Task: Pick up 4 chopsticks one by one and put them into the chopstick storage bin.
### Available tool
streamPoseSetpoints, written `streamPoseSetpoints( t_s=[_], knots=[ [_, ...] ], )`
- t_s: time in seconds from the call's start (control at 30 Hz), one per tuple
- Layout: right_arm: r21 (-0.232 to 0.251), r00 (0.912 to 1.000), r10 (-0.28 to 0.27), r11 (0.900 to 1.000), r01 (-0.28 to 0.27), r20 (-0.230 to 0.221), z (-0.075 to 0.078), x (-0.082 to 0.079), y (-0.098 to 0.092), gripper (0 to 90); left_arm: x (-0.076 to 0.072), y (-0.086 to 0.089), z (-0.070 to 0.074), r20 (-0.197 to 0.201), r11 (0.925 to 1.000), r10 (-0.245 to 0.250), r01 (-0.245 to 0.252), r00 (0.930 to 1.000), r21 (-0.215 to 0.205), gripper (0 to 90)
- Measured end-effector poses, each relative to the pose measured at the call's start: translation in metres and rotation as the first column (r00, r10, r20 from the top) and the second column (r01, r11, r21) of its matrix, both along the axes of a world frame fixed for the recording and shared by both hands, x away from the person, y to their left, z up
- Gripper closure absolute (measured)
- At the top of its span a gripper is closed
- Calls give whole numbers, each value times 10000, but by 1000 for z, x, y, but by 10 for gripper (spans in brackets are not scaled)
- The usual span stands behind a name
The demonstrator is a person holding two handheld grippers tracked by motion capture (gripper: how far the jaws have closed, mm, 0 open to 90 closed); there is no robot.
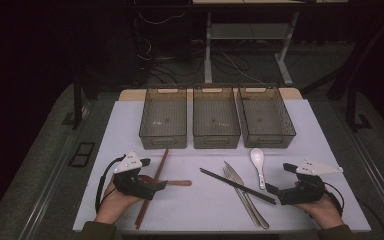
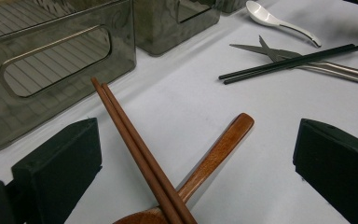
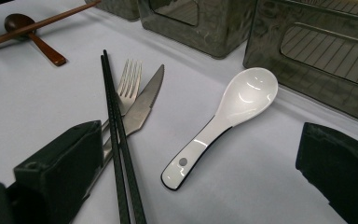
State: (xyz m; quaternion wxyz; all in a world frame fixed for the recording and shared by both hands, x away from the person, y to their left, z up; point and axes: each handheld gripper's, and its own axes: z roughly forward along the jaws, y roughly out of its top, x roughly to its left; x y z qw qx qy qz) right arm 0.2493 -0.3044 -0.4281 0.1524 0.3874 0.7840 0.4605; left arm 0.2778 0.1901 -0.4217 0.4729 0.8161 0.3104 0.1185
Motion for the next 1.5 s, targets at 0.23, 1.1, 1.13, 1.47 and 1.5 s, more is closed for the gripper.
streamPoseSetpoints(
  t_s=[0.23, 1.1, 1.13, 1.47, 1.5],
  knots=[
    [59, 10000, -92, 9999, 92, -3, 0, 1, -1, 5, 2, 2, 1, -21, 9997, 222, -222, 9998, 124, 29],
    [-105, 9996, -272, 9996, 273, 99, 1, -3, 0, 5, 47, -18, 1, -425, 9814, 1374, -1302, 9896, 1411, 255],
    [-138, 9996, -252, 9996, 254, 132, 1, -2, 1, 5, 49, -20, 1, -517, 9802, 1426, -1338, 9884, 1460, 302],
    [-197, 9996, -247, 9995, 250, 149, 1, -1, 2, 5, 65, -32, -3, -942, 9617, 1894, -1652, 9774, 2189, 387],
    [-184, 9996, -260, 9995, 262, 116, 1, -1, 2, 5, 66, -33, -4, -968, 9599, 1958, -1706, 9759, 2223, 391]
  ],
)
